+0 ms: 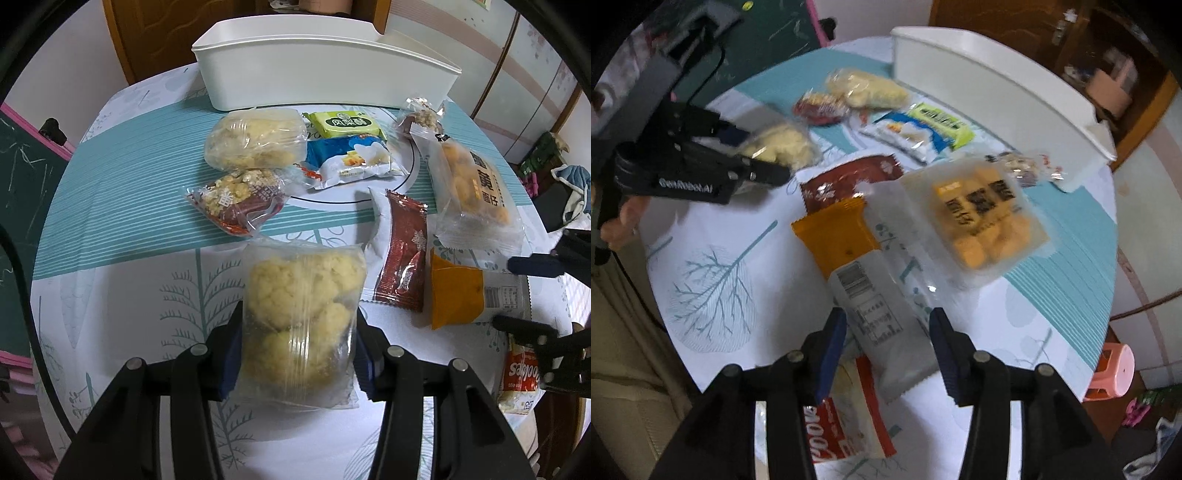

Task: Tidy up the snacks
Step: 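Grasp the puffed snack bag with the left gripper while the right grasps the orange-and-white bar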

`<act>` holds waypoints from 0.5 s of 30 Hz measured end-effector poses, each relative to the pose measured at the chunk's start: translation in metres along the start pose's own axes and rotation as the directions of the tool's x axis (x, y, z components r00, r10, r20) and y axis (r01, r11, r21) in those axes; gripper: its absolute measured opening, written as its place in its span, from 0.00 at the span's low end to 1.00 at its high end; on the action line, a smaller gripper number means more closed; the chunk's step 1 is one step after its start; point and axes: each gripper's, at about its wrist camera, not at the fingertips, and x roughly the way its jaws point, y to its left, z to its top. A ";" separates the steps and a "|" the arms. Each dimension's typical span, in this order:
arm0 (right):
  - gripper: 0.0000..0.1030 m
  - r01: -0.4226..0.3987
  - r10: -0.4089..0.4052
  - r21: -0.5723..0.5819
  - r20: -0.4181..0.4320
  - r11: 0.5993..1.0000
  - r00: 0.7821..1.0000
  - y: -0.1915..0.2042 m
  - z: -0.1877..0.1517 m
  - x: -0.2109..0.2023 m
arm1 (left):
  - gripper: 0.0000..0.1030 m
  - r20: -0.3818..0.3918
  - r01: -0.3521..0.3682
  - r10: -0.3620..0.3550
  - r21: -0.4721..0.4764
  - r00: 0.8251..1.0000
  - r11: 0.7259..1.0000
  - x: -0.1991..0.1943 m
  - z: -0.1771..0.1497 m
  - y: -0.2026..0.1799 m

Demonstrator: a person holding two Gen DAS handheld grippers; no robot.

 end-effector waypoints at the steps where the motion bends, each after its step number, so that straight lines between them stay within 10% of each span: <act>1: 0.46 -0.001 0.000 -0.013 -0.008 1.000 1.000 0.002 0.002 0.004 | 0.48 0.001 0.000 0.000 0.000 1.000 1.000 0.000 0.000 0.000; 15: 0.34 -0.129 0.123 0.033 0.146 0.991 0.982 -0.004 0.021 -0.044 | 0.46 0.100 0.033 -0.034 0.017 0.994 0.999 -0.046 0.005 -0.006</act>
